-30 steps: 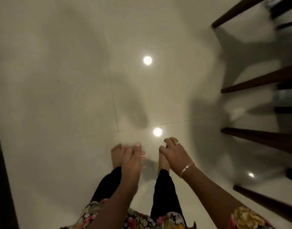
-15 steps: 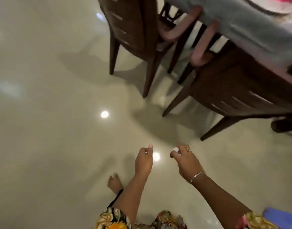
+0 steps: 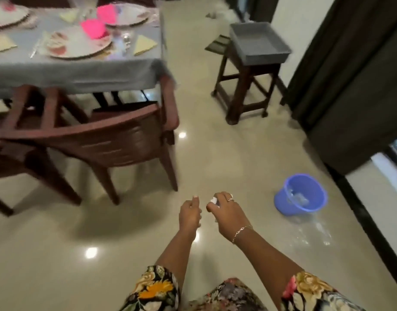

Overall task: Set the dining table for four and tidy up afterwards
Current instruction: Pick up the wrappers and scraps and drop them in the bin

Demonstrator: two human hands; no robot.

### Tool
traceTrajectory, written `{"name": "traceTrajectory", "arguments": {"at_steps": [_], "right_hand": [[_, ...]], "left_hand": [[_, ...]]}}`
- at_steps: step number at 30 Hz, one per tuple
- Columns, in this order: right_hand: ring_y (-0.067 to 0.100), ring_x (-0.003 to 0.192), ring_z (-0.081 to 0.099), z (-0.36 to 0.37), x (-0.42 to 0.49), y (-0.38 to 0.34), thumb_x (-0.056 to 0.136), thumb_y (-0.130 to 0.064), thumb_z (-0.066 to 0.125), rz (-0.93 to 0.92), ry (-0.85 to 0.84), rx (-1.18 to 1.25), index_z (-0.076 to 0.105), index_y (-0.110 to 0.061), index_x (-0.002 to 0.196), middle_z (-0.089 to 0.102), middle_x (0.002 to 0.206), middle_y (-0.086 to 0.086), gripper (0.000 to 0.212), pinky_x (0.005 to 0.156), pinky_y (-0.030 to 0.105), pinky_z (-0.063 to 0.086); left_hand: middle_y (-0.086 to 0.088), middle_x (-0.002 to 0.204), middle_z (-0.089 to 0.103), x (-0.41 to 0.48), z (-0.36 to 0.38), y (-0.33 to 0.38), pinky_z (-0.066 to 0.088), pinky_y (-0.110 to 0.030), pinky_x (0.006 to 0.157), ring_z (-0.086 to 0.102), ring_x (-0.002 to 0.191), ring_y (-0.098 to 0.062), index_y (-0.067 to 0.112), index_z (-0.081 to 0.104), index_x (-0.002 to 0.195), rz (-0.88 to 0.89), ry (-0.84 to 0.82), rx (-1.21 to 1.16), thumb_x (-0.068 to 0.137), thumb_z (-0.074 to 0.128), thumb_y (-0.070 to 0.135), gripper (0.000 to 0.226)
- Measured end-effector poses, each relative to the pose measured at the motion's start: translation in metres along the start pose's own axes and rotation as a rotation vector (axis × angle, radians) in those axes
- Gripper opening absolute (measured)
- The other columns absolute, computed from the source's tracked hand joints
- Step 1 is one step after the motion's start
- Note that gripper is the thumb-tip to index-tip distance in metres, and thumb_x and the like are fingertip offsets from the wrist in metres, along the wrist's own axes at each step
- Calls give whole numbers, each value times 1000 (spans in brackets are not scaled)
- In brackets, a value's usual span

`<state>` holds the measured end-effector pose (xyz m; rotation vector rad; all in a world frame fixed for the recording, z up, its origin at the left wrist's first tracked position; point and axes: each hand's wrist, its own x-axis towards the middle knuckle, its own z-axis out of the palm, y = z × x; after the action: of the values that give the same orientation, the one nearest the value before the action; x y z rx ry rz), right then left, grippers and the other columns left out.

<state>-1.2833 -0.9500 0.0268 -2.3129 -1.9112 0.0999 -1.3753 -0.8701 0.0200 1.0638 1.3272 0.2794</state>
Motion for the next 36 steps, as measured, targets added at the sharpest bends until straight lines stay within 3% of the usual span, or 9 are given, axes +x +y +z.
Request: {"name": "traceTrajectory", "arguments": {"at_steps": [4, 11, 16, 20, 23, 27, 31, 34, 36], "right_hand": [[26, 75, 63, -9, -19, 81, 23, -3, 81, 191, -8, -25, 60, -20, 71, 61, 82, 6, 55, 39, 24, 44], [27, 77, 61, -11, -24, 238, 32, 1, 74, 453, -46, 6, 57, -20, 77, 58, 87, 7, 53, 48, 29, 52], [25, 75, 64, -21, -36, 336, 26, -21, 82, 651, -109, 91, 58, -24, 76, 61, 86, 4, 56, 43, 26, 50], [27, 76, 63, -4, -44, 405, 34, -17, 74, 740, -52, 160, 46, -25, 84, 60, 84, 5, 59, 44, 23, 47], [27, 75, 64, 24, -46, 453, 30, -26, 79, 801, -128, 184, 44, -25, 89, 60, 84, 4, 69, 43, 25, 50], [25, 79, 62, 77, -47, 522, 44, -30, 81, 849, -174, 260, 46, -22, 94, 60, 89, 3, 61, 44, 28, 51], [33, 119, 48, 104, -44, 577, 70, -22, 67, 847, -262, 340, 53, -14, 119, 48, 127, 13, 52, 78, 43, 52], [35, 112, 58, 103, -43, 615, 46, -35, 85, 861, -247, 358, 64, -12, 113, 58, 121, 18, 73, 64, 45, 54], [37, 117, 54, 98, -45, 631, 57, -29, 83, 877, -241, 381, 60, -9, 121, 53, 128, 20, 71, 74, 48, 51]], "left_hand": [[-6, 78, 56, 18, 87, 32, 39, -26, 53, 49, 63, -17, 6, 55, 99, 34, -107, 116, 98, 38, 44, 41], [-5, 72, 54, 84, 238, 88, 39, -26, 53, 48, 61, -17, 7, 54, 91, 87, -269, 294, 99, 37, 41, 38], [-4, 66, 51, 113, 342, 126, 37, -25, 51, 45, 54, -18, 13, 48, 73, 124, -409, 439, 98, 41, 39, 37], [-3, 71, 55, 142, 421, 131, 41, -28, 66, 51, 68, -23, 13, 53, 76, 137, -478, 571, 96, 43, 43, 37], [-2, 70, 55, 163, 470, 123, 39, -25, 54, 49, 61, -20, 7, 56, 86, 111, -497, 624, 96, 44, 42, 38], [-2, 70, 53, 191, 524, 107, 37, -23, 49, 46, 57, -18, 6, 56, 89, 60, -447, 653, 96, 46, 41, 37], [-3, 71, 52, 216, 563, 92, 35, -23, 48, 44, 57, -17, 6, 55, 89, -27, -379, 655, 96, 46, 42, 37], [-6, 70, 51, 226, 585, 89, 35, -24, 49, 44, 57, -19, 6, 54, 88, -55, -349, 654, 95, 47, 43, 38], [-7, 71, 51, 225, 592, 94, 36, -24, 50, 44, 58, -19, 6, 54, 88, -49, -330, 642, 95, 46, 43, 39]]}}
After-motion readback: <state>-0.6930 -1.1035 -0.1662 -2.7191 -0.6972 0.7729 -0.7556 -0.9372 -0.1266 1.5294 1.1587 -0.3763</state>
